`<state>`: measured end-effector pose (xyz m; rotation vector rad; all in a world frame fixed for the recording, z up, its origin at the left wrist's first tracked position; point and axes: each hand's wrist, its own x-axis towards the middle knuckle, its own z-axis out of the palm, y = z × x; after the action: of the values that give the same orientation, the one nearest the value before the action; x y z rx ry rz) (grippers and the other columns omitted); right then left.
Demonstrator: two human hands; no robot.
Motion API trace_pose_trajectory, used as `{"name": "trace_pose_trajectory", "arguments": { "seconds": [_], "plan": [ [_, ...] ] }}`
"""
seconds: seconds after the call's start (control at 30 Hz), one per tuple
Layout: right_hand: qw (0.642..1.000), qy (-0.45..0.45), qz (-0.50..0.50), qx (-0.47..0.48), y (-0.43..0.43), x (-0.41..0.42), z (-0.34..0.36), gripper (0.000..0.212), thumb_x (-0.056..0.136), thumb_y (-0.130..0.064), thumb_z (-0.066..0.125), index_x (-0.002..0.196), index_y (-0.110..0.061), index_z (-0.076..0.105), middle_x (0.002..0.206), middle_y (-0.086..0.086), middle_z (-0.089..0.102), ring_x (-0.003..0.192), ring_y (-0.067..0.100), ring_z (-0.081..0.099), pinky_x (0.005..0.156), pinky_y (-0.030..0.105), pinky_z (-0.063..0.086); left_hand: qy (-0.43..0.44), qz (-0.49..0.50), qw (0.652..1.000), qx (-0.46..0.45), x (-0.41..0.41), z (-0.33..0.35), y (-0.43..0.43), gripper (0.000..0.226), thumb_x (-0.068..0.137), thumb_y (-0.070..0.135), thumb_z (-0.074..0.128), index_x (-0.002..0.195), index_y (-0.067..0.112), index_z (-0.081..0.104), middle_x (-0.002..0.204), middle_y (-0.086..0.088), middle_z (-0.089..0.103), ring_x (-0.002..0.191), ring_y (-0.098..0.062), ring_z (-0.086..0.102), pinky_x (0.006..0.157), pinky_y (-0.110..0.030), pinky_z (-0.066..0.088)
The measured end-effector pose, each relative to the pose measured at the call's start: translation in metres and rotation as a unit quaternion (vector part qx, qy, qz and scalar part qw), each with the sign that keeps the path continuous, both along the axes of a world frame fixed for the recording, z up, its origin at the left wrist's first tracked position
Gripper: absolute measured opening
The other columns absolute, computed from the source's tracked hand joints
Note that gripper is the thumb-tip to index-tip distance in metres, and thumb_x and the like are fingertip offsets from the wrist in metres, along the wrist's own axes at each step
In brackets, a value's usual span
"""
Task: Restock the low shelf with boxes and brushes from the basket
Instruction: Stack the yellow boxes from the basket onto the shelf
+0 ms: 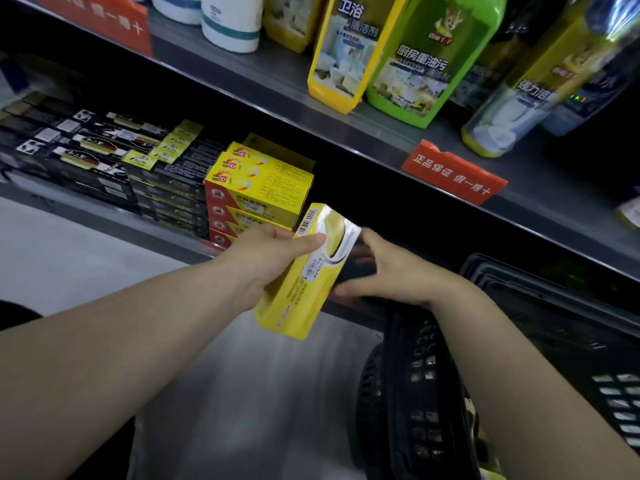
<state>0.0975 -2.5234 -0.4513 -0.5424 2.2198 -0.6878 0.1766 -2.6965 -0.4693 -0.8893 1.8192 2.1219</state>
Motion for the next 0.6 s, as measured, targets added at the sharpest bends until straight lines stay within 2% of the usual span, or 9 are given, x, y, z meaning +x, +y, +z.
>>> {"name": "trace_pose_trajectory", "arguments": {
  "seconds": [0.07,0.1,0.17,0.23,0.27,0.37,0.43,0.5,0.6],
  "plan": [
    [0.989,-0.072,-0.033,-0.121,-0.008,0.002,-0.002,0.066,0.067,-0.029,0.080,0.123,-0.034,0.045,0.117,-0.012,0.065,0.111,0.004,0.060,0.092,0.021,0.049,0.005,0.009,0.999,0.033,-0.003,0.001,0.005,0.043,0.077,0.037,0.072,0.102,0.005,0.056,0.096,-0.014,0.065,0.088,-0.030,0.062,0.086,-0.046,0.052],
    [0.985,-0.075,-0.060,-0.145,-0.013,0.001,-0.003,0.064,0.068,-0.027,0.080,0.122,-0.031,0.047,0.116,-0.009,0.066,0.109,0.006,0.062,0.096,0.027,0.049,0.008,0.007,0.999,0.049,-0.004,0.002,0.006,0.046,0.080,0.037,0.070,0.107,0.003,0.056,0.099,-0.017,0.066,0.090,-0.032,0.063,0.087,-0.047,0.052],
    [0.981,-0.035,-0.118,-0.150,-0.020,-0.003,-0.001,0.076,0.071,-0.026,0.081,0.134,-0.023,0.039,0.122,-0.003,0.061,0.111,0.011,0.061,0.100,0.035,0.047,0.015,-0.015,0.999,0.049,-0.006,0.002,0.007,0.047,0.080,0.038,0.069,0.110,0.004,0.058,0.101,-0.016,0.069,0.088,-0.030,0.065,0.082,-0.043,0.053],
    [0.981,0.022,-0.123,-0.149,-0.019,-0.011,0.005,0.092,0.069,-0.023,0.083,0.141,-0.034,0.026,0.123,-0.003,0.056,0.106,0.008,0.061,0.093,0.025,0.050,0.022,-0.040,0.999,0.011,-0.007,0.002,0.006,0.044,0.076,0.043,0.071,0.104,0.011,0.063,0.098,-0.008,0.070,0.088,-0.023,0.066,0.077,-0.036,0.052],
    [0.983,0.031,-0.090,-0.155,-0.018,-0.015,0.011,0.090,0.067,-0.020,0.083,0.137,-0.040,0.030,0.118,-0.003,0.057,0.101,0.007,0.062,0.087,0.021,0.051,0.030,-0.050,0.998,-0.015,-0.008,0.002,0.004,0.042,0.073,0.045,0.073,0.101,0.014,0.065,0.096,-0.004,0.070,0.090,-0.019,0.065,0.076,-0.033,0.051],
    [0.995,0.039,0.062,-0.072,-0.021,-0.022,0.026,0.063,0.065,-0.026,0.084,0.120,-0.039,0.056,0.091,-0.004,0.066,0.082,0.008,0.063,0.075,0.021,0.049,0.057,-0.110,0.989,-0.086,-0.007,0.001,0.000,0.037,0.069,0.046,0.076,0.096,0.020,0.069,0.091,0.004,0.068,0.088,-0.008,0.062,0.070,-0.022,0.046],
    [0.992,0.068,0.107,0.008,-0.024,-0.029,0.027,0.038,0.068,-0.033,0.082,0.103,-0.030,0.069,0.087,-0.004,0.070,0.082,0.013,0.065,0.078,0.027,0.051,0.059,-0.149,0.980,-0.118,-0.008,0.000,-0.004,0.036,0.071,0.043,0.075,0.098,0.020,0.068,0.090,0.005,0.067,0.082,-0.007,0.062,0.067,-0.022,0.048],
    [0.991,0.102,0.070,0.056,-0.019,-0.043,0.024,0.025,0.071,-0.035,0.078,0.093,-0.023,0.072,0.088,-0.002,0.072,0.088,0.016,0.067,0.083,0.034,0.051,0.047,-0.158,0.979,-0.119,-0.010,-0.002,-0.012,0.033,0.077,0.034,0.073,0.104,0.020,0.064,0.094,0.007,0.065,0.079,-0.004,0.060,0.061,-0.019,0.045],
    [0.986,0.104,-0.005,0.132,-0.005,-0.069,0.010,0.028,0.075,-0.034,0.076,0.093,-0.013,0.071,0.092,0.008,0.072,0.089,0.022,0.067,0.083,0.039,0.053,0.050,-0.151,0.978,-0.138,-0.010,-0.005,-0.026,0.023,0.082,0.025,0.069,0.105,0.023,0.063,0.101,0.007,0.065,0.083,-0.003,0.058,0.060,-0.015,0.040]
  ]
}}
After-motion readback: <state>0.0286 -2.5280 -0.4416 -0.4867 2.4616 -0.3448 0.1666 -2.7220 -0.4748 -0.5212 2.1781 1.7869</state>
